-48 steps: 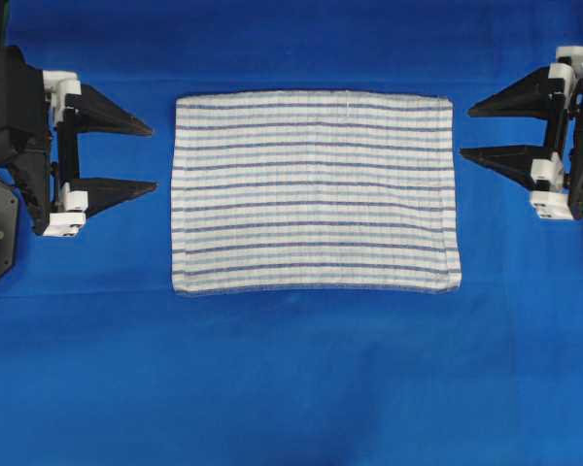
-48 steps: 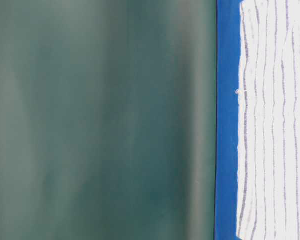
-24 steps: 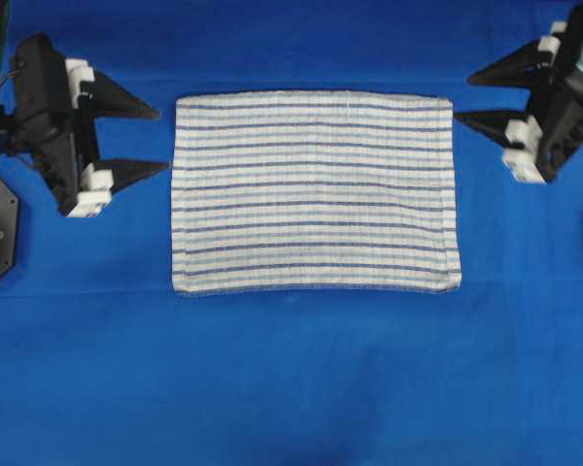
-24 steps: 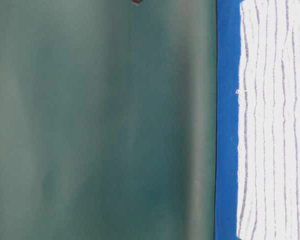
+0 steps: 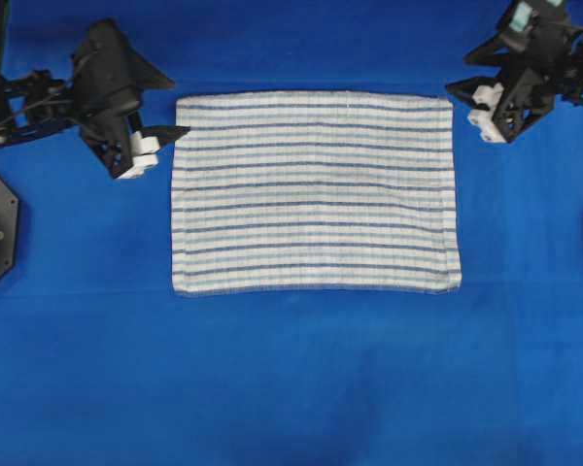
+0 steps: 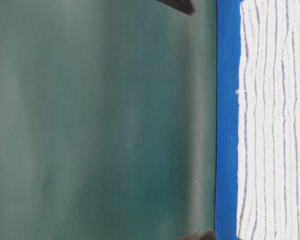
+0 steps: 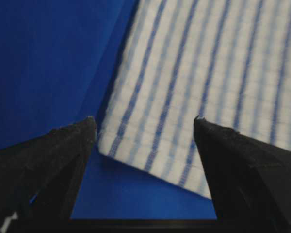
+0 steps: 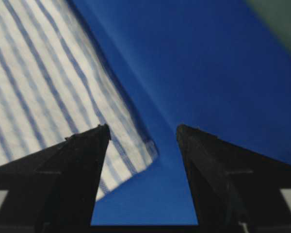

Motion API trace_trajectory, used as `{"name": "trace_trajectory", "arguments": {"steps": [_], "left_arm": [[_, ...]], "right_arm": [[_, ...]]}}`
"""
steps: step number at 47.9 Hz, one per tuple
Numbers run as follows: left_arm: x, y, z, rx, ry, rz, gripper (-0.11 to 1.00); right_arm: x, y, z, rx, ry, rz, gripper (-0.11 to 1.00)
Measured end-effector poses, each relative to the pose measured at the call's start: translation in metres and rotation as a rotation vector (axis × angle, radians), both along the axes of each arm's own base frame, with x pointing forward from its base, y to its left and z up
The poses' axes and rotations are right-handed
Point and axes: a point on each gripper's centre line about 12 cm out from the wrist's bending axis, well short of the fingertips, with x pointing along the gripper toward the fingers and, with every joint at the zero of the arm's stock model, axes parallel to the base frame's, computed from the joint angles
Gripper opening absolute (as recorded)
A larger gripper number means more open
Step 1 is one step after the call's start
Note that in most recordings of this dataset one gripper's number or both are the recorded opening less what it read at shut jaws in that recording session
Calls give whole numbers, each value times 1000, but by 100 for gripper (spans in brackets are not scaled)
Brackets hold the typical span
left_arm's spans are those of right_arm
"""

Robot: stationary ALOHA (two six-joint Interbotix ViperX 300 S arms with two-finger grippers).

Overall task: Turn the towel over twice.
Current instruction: 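Pinch the towel's far corners again with both grippers, then lift the towel by its corners and pull it up and back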

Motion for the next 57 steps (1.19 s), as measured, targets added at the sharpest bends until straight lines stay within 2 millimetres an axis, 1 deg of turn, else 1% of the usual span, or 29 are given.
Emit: {"name": "trace_trajectory", "arguments": {"steps": [6, 14, 18, 23, 29, 36, 38, 41, 45, 48, 49, 52, 57], "left_arm": [[5, 14, -19, -11, 32, 32, 76], [10, 27, -36, -9, 33, 63, 76], [12, 33, -45, -9, 35, 76, 76], [14, 39, -54, -15, 46, 89, 76], [16, 40, -64, -26, 68, 90, 76], [17, 40, -67, -32, 74, 90, 70], [16, 41, -67, -33, 78, 92, 66], [16, 41, -68, -38, 90, 91, 53], [13, 42, -70, -49, 110, 98, 31], [12, 44, -72, -59, 125, 105, 18], [11, 45, -72, -64, 131, 109, 13], [9, 47, -73, -72, 146, 117, 3], [9, 48, -73, -76, 153, 120, 2]], "right_arm": [[1, -8, -21, 35, 10, -11, 62], [3, -15, -45, 65, 37, -9, 62], [4, -17, -53, 73, 50, -2, 62], [7, -20, -62, 82, 65, 5, 62], [9, -22, -71, 95, 81, 7, 62], [12, -24, -75, 98, 89, 10, 60], [12, -24, -75, 97, 90, 12, 57], [12, -24, -75, 98, 91, 13, 48], [12, -24, -76, 97, 92, 15, 28], [12, -24, -76, 94, 91, 20, 11], [13, -24, -75, 93, 89, 20, 8], [12, -24, -76, 94, 93, 21, 8], [12, -24, -76, 95, 92, 20, 8]]}}
